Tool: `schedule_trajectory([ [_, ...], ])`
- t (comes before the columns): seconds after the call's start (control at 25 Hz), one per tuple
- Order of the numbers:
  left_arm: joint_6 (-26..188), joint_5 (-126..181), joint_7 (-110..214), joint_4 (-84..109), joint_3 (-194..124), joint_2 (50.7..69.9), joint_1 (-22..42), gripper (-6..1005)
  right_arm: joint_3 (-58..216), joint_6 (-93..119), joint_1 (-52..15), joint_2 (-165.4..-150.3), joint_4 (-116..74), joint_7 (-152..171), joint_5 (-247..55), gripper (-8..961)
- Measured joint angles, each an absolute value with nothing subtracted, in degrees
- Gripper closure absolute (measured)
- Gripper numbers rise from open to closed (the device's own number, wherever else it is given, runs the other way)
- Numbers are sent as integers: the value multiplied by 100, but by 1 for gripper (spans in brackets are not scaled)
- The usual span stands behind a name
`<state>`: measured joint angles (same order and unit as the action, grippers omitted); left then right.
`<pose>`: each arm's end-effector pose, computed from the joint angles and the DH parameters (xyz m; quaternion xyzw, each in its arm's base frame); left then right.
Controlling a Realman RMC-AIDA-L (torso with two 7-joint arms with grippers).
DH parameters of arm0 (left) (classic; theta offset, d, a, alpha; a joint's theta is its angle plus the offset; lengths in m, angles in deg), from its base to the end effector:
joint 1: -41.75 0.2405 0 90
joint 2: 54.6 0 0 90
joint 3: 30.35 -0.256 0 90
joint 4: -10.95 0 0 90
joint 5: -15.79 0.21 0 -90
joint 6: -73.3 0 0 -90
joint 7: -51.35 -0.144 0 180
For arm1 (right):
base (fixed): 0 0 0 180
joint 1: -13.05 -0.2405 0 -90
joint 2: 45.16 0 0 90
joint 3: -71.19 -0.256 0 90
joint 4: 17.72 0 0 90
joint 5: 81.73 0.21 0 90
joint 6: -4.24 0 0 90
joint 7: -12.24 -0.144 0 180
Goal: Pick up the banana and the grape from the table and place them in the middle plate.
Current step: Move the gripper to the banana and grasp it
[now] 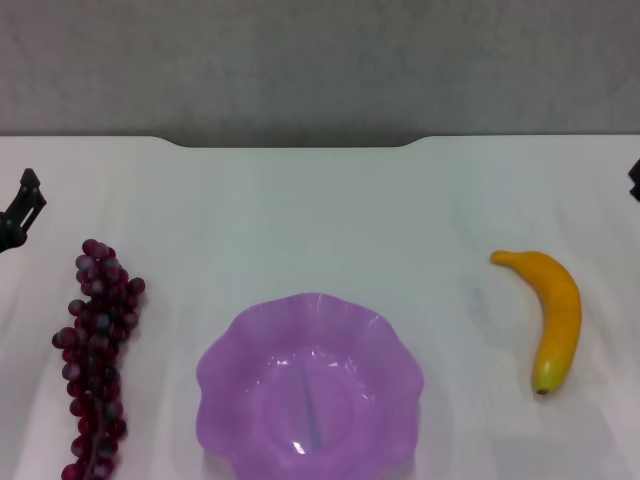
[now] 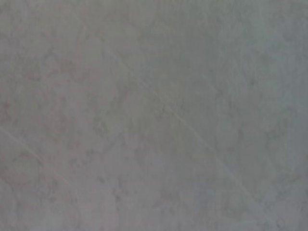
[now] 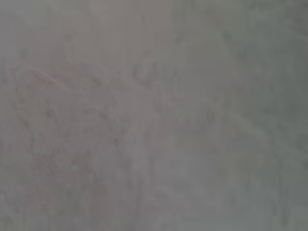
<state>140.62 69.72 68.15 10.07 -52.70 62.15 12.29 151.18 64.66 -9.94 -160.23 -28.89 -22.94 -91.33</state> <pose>-0.3546 0.3467 0.0300 -0.6503 -0.2655 -0.3015 0.6447 0.3584 0.3438 0.0343 -0.6720 0.3267 0.3476 0.5664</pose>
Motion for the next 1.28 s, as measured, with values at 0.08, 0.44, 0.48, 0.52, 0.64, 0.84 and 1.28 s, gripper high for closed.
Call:
schedule_trajectory([
  [0.08, 14064, 6974, 6815, 1007, -5270, 6216, 1226, 105, 15200, 6432, -988, -16019, -2846, -2353, -9162, 68],
  [0.44, 14070, 6975, 6814, 1007, -5246, 6224, 1199, 105, 15482, 6064, -1040, -16014, -2773, -2875, -9861, 69],
  [0.48, 14070, 6976, 6813, 1007, -5240, 6227, 1197, 105, 15484, 6022, -1037, -16015, -2768, -2876, -9872, 69],
  [0.52, 14072, 6975, 6814, 1007, -5236, 6228, 1195, 105, 15486, 5959, -1034, -16015, -2763, -2879, -9877, 69],
  [0.64, 14075, 6967, 6814, 1007, -5231, 6230, 1190, 106, 15491, 5814, -1029, -16015, -2761, -2882, -9879, 70],
  [0.84, 14070, 6950, 6813, 1000, -5222, 6230, 1178, 106, 15621, 5505, -1044, -16013, -2746, -2903, -9897, 70],
  [1.28, 14088, 6953, 6805, 948, -5224, 6230, 1145, 106, 16133, 5000, -1130, -16011, -2717, -3187, -9905, 71],
])
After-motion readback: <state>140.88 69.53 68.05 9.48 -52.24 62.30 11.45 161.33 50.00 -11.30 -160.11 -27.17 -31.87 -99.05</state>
